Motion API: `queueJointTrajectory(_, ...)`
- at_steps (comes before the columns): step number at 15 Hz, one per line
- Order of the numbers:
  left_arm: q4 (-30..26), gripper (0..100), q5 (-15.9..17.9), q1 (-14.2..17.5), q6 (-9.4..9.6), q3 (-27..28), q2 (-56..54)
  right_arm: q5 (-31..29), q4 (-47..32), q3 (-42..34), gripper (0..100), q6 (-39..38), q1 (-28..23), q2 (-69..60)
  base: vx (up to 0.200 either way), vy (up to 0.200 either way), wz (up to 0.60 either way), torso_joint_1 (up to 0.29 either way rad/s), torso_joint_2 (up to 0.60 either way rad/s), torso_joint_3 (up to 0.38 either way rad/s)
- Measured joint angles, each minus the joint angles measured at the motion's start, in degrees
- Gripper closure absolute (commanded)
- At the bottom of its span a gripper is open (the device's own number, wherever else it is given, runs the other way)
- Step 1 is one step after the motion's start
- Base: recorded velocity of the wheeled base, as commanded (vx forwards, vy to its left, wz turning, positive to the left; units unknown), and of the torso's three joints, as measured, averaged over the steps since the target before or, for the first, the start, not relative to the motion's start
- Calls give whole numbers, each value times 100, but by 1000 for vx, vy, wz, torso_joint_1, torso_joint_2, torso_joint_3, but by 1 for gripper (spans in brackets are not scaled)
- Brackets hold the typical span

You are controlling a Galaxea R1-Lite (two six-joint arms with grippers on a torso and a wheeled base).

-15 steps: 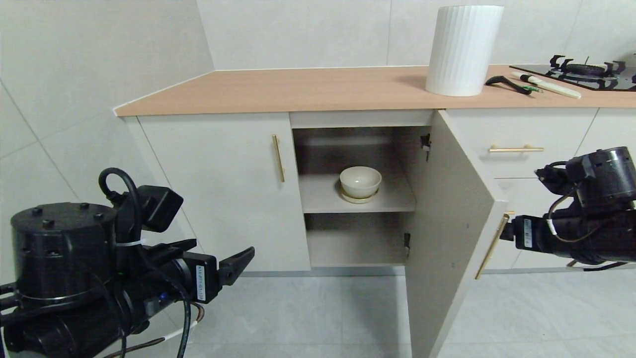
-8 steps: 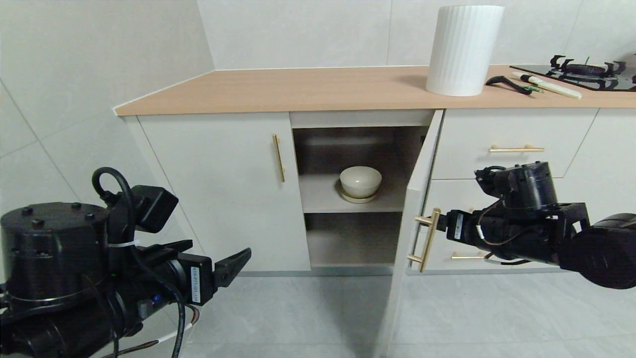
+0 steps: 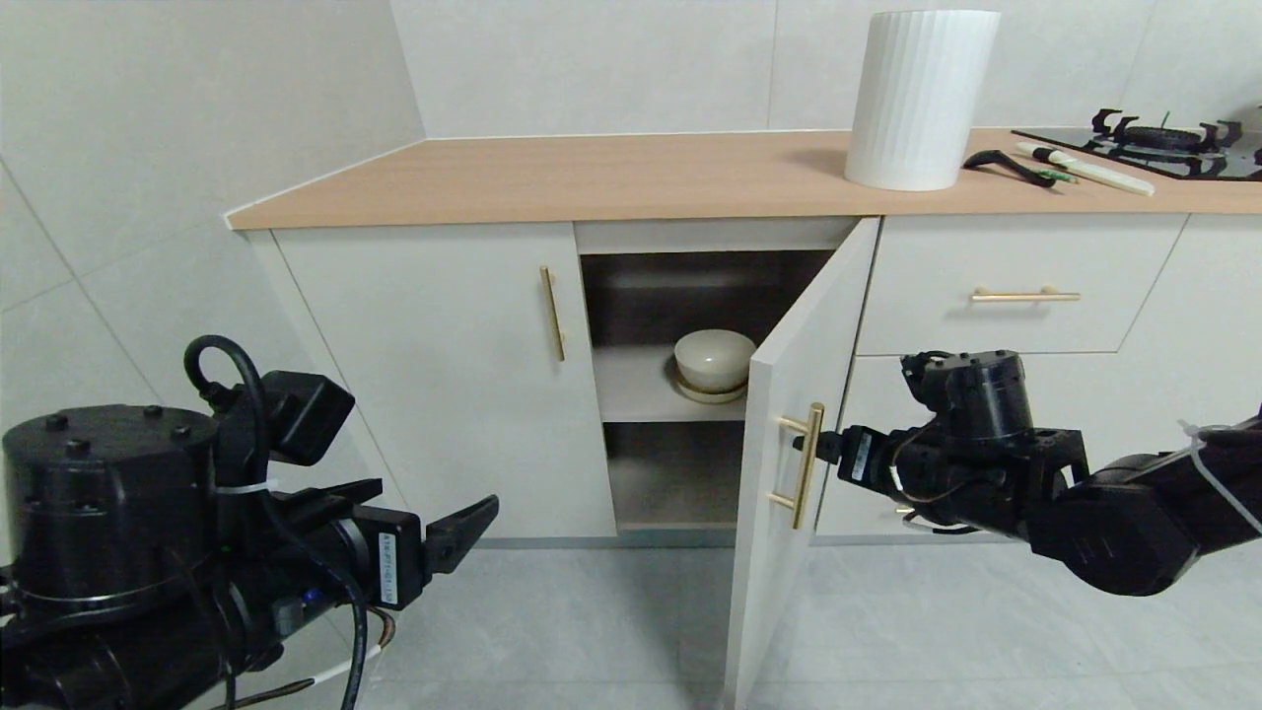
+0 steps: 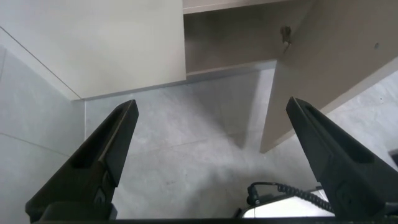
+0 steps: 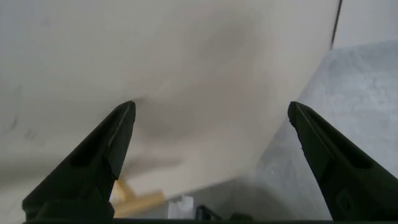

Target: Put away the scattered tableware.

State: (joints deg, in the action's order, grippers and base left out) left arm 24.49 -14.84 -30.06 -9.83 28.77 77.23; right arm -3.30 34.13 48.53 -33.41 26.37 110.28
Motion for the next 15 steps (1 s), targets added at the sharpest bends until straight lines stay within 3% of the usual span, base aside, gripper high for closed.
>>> queueJointTrajectory(6,-172,0,0,-26,23,-17,0,-22,391,-5,0,-216,17,179,0,0,0,0,0,0)
queueJointTrajectory(15,-176,0,1,-26,72,-22,-39,-433,891,133,0,-499,107,551,200,0,0,4,4,1)
